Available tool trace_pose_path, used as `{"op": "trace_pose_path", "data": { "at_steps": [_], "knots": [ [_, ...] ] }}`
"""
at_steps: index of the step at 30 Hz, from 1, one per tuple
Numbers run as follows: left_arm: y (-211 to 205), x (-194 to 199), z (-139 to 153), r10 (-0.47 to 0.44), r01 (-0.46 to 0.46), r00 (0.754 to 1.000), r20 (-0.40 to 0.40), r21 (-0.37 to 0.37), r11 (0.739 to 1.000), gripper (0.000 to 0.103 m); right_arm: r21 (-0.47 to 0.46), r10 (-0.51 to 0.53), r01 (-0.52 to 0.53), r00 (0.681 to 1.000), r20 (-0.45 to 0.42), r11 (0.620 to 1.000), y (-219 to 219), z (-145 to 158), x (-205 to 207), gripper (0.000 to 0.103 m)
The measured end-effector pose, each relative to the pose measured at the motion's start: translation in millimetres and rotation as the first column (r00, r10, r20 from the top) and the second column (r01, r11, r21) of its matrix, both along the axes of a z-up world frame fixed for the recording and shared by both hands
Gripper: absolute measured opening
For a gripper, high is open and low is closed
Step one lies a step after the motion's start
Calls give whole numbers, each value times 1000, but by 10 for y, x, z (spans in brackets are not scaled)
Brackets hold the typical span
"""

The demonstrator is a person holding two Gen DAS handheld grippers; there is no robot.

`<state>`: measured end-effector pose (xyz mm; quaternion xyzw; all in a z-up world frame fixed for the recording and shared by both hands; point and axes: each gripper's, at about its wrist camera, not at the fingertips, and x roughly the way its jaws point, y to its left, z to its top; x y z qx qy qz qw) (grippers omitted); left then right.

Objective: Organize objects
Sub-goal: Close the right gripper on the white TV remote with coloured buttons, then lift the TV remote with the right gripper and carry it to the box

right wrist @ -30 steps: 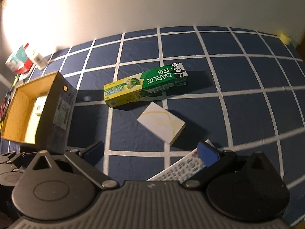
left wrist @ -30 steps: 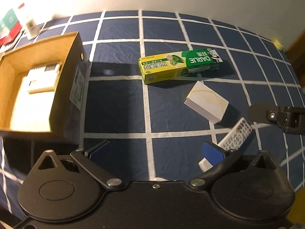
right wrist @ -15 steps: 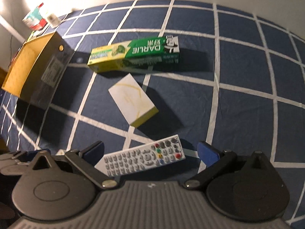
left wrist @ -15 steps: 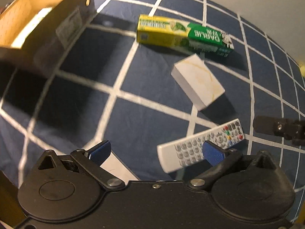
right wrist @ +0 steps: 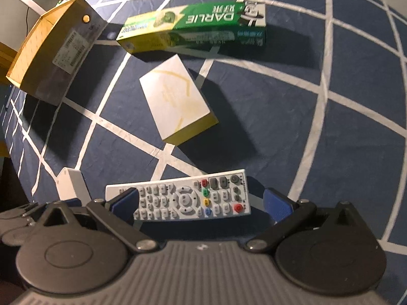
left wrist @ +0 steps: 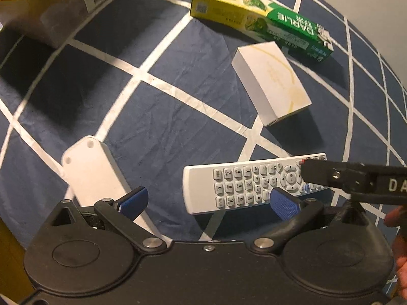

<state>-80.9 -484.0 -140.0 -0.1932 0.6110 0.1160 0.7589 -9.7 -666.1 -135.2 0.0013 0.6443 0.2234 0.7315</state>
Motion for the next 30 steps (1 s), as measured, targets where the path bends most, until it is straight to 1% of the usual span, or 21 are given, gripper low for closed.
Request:
{"op": "trace_pose_path", "data": {
  "at_steps": [6, 8, 10, 15, 19, 25, 30],
  "knots": [
    [-81, 68, -157, 4, -5, 1000, -20, -31, 1000, 103, -5, 44, -44, 998, -38, 999, 92, -199, 66, 103],
    [-84, 74, -201, 7, -8, 1000, -29, -40, 999, 103, -19, 47, -48, 998, -49, 999, 100, -252, 71, 103],
    [-84, 83, -236, 6, -8, 999, -34, -47, 999, 103, -13, 53, -54, 997, -54, 998, 105, -284, 70, 103],
    [-74, 131, -295, 10, -13, 999, -33, -68, 998, 103, -23, 66, -68, 996, -58, 997, 119, -334, 76, 102],
    [-97, 169, -317, -6, 3, 1000, -30, -78, 997, 103, -23, 100, -101, 993, -56, 995, 158, -345, 81, 98],
    [-119, 197, -341, -11, 8, 999, -33, -76, 997, 103, -50, 123, -126, 991, -51, 991, 192, -353, 100, 91],
    [-125, 184, -346, 5, -8, 999, -31, -90, 996, 102, -61, 131, -133, 991, -41, 989, 216, -354, 95, 90]
  ]
}}
